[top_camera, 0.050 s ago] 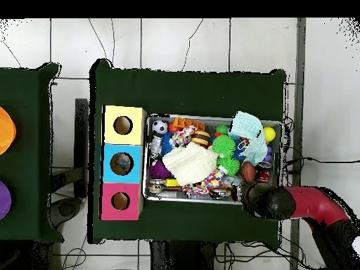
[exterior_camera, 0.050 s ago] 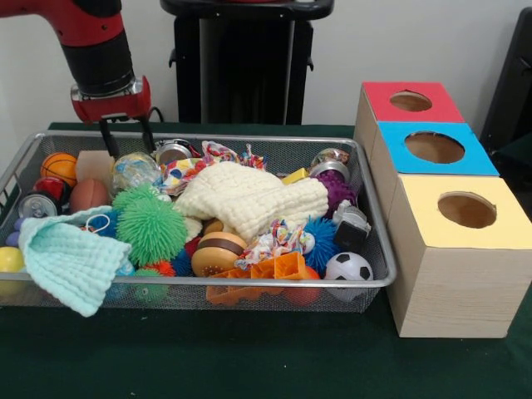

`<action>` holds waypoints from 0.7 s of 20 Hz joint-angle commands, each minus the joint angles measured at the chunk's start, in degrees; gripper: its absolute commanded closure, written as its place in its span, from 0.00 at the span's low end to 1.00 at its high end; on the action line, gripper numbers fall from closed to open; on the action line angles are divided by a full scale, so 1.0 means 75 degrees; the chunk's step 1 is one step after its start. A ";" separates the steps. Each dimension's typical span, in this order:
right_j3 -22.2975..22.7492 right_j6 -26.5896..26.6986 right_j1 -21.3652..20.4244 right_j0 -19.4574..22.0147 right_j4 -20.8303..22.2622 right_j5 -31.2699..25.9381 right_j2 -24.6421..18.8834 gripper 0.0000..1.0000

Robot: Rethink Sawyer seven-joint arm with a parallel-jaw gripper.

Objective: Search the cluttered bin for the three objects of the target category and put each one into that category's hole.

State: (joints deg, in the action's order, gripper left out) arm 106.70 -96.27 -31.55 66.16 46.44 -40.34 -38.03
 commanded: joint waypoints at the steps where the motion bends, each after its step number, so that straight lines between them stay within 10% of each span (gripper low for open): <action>1: -0.0288 0.1819 0.0600 -0.0173 0.0704 0.0123 -0.0122 0.00; 14: -0.0584 0.1585 0.1196 -0.0213 0.1192 0.0641 0.0092 0.00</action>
State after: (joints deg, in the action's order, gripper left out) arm 106.01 -96.27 -29.08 66.16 48.01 -38.71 -38.07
